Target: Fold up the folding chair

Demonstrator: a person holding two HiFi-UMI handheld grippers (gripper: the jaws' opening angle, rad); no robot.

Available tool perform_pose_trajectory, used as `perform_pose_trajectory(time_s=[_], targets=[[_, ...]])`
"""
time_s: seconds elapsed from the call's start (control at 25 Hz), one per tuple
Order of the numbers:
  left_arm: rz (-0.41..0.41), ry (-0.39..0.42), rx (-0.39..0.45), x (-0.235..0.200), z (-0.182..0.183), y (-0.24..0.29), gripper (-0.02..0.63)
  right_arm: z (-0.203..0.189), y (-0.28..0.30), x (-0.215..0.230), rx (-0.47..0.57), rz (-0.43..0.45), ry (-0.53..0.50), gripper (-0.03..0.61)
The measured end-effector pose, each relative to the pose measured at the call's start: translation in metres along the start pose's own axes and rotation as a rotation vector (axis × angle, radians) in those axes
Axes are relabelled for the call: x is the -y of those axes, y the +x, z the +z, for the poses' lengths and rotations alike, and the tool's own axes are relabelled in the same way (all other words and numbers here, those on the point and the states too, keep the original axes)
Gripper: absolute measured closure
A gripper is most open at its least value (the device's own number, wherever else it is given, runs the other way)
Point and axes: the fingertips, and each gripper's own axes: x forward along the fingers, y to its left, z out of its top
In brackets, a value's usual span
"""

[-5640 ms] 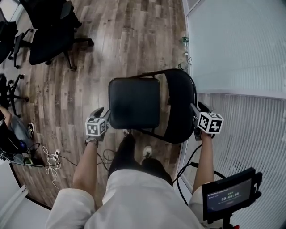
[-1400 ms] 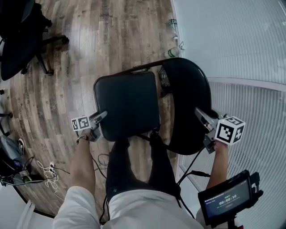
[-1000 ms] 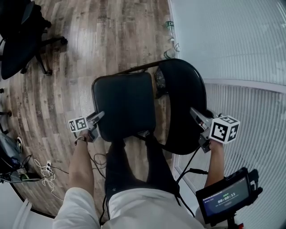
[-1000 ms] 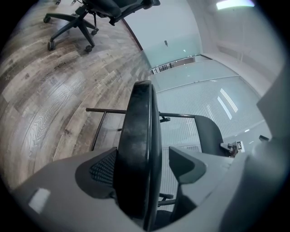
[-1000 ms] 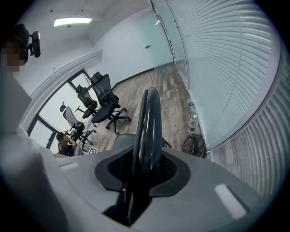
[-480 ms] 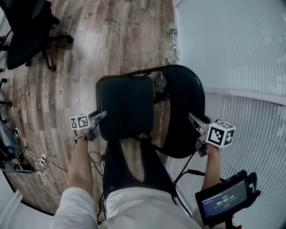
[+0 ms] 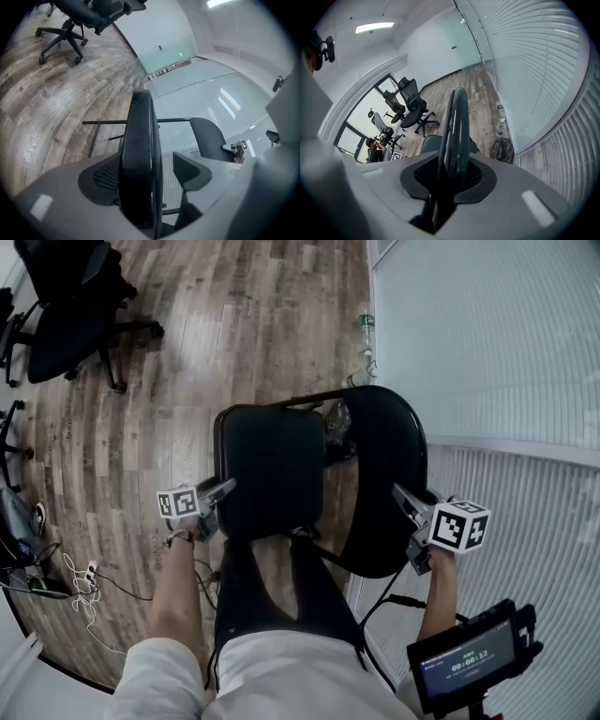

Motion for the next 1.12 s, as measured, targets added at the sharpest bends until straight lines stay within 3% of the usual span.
perform_pose_trajectory(time_s=[0.72, 1.12], targets=[[-0.079, 0.014, 0.009, 0.063, -0.016, 0.027, 0.287, -0.005, -0.011, 0.020, -0.004, -0.028, -0.013, 0.518], [-0.155, -0.020, 0.013, 0.129, -0.005, 0.027, 0.287, 0.026, -0.040, -0.013, -0.028, -0.077, -0.027, 0.512]])
